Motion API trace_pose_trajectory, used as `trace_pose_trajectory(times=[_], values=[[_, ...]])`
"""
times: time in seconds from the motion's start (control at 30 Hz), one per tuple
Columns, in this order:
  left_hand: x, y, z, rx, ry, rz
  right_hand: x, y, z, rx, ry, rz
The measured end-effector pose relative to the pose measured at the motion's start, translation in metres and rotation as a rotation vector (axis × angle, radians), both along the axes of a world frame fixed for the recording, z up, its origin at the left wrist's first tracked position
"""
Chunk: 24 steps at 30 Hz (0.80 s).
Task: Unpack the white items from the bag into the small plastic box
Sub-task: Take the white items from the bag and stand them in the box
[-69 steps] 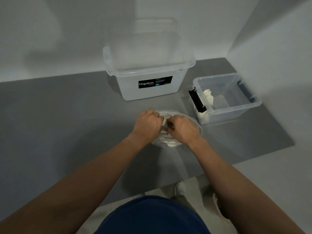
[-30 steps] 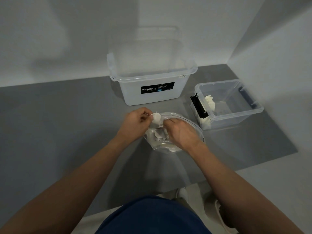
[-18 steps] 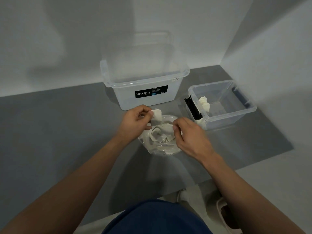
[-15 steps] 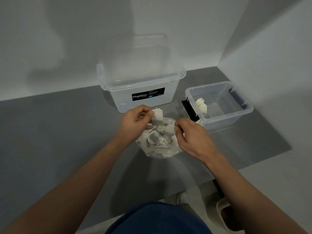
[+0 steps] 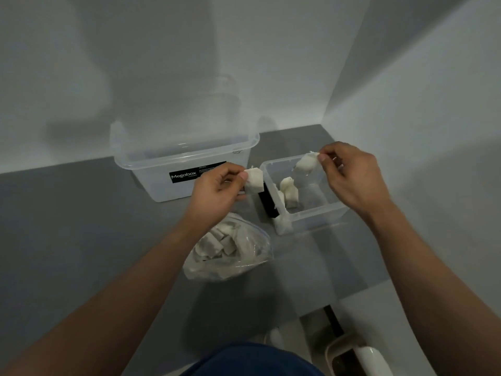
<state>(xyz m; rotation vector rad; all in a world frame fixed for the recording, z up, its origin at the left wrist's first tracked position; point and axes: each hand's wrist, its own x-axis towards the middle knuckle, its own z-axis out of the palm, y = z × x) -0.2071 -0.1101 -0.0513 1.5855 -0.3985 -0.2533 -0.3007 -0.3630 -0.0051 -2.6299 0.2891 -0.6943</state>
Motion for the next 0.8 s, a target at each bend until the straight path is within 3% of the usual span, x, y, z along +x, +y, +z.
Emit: trace_pose_trajectory(times=[0.17, 0.3, 0.4, 0.8], values=[[-0.001, -0.03, -0.001, 0.042, -0.06, 0.021, 0.035, -0.046, -0.027, -0.123, 0.224, 0.029], [-0.001, -0.045, -0.003, 0.1, -0.086, 0.063, 0.06, -0.058, -0.06, -0.186, 0.619, 0.193], [-0.002, -0.053, -0.007, 0.15, -0.086, 0.116, 0.075, -0.059, -0.083, -0.187, 0.791, 0.272], [-0.004, -0.072, -0.028, 0.21, -0.023, 0.166, 0.096, -0.065, -0.113, -0.231, 0.83, 0.292]])
